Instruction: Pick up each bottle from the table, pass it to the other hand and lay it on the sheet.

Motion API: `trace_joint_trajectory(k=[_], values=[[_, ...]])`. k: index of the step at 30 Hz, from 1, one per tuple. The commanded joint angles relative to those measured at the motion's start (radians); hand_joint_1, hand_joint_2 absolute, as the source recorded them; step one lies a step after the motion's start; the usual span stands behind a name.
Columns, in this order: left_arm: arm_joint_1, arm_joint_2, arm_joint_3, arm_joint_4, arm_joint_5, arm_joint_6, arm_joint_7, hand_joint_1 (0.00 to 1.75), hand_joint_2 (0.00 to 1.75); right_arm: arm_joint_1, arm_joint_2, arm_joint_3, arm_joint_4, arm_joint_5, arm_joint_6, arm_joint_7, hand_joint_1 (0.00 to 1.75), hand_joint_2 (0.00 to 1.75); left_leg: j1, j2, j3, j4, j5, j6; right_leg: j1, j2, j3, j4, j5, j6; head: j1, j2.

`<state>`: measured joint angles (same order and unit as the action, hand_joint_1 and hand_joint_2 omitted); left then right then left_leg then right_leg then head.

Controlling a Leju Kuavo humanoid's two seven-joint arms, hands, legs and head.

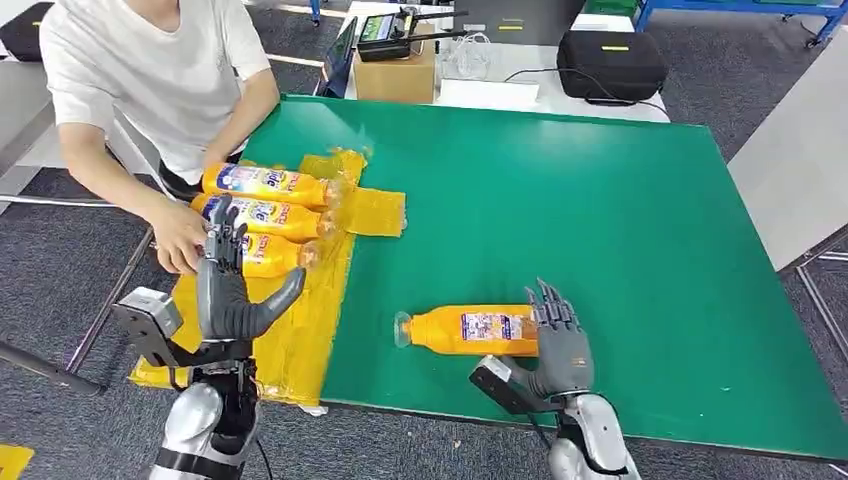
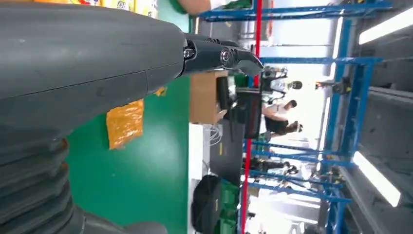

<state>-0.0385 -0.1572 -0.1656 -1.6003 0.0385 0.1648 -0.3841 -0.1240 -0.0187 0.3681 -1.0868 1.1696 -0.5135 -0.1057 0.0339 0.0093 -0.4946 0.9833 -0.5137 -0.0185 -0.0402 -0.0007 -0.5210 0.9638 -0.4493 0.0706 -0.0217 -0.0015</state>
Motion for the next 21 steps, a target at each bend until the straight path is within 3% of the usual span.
trace_joint_trajectory(k=[1,4,11,16,17,18,21], values=[[-0.057,0.041,-0.034,0.086,-0.018,0.01,0.036,0.0,1.75,-0.096,0.019,-0.009,0.178,0.0,0.054,0.028,0.0,1.75,0.0,0.0,0.003,-0.002,0.0,0.002,0.001,0.0,0.003,-0.002,0.0,-0.003,0.0,0.0],[-0.061,0.041,-0.03,0.087,-0.027,0.015,0.048,0.0,1.75,-0.11,0.015,0.006,0.209,-0.018,0.137,0.056,0.0,1.75,0.0,0.0,0.002,-0.002,0.0,0.002,0.001,0.0,0.002,-0.001,0.0,-0.003,0.0,0.0],[-0.061,0.041,-0.03,0.087,-0.027,0.015,0.048,0.0,1.75,-0.109,0.012,0.006,0.21,-0.018,0.137,0.056,0.0,1.75,0.0,-0.001,0.003,-0.002,0.0,0.002,0.001,-0.001,0.003,-0.002,0.0,-0.003,0.0,0.0],[-0.08,0.045,-0.041,0.101,-0.002,-0.022,0.083,0.0,1.75,-0.174,-0.026,0.055,0.326,-0.061,0.325,0.081,0.05,1.75,0.0,-0.001,0.003,-0.002,0.0,0.002,0.001,-0.001,0.003,-0.002,0.0,-0.003,0.0,0.0],[-0.089,0.047,-0.047,0.11,0.001,-0.025,0.087,0.0,1.75,-0.191,-0.034,0.061,0.357,-0.075,0.34,0.067,0.75,1.75,0.0,-0.001,0.005,-0.003,0.001,0.003,0.001,-0.001,0.005,-0.004,0.001,-0.004,0.0,0.0],[-0.096,0.048,-0.053,0.115,0.004,-0.027,0.089,0.0,1.75,-0.207,-0.04,0.072,0.382,-0.08,0.341,0.058,1.31,1.75,0.0,0.0,0.005,-0.002,0.001,0.002,0.001,-0.001,0.004,-0.003,0.0,-0.003,0.0,0.0],[-0.109,0.053,-0.065,0.116,0.01,-0.029,0.091,0.0,1.75,-0.246,-0.039,0.09,0.426,-0.086,0.35,0.057,1.45,1.75,0.0,0.004,0.011,-0.001,0.0,0.002,0.001,0.003,0.008,-0.002,0.001,-0.003,0.0,0.0]])
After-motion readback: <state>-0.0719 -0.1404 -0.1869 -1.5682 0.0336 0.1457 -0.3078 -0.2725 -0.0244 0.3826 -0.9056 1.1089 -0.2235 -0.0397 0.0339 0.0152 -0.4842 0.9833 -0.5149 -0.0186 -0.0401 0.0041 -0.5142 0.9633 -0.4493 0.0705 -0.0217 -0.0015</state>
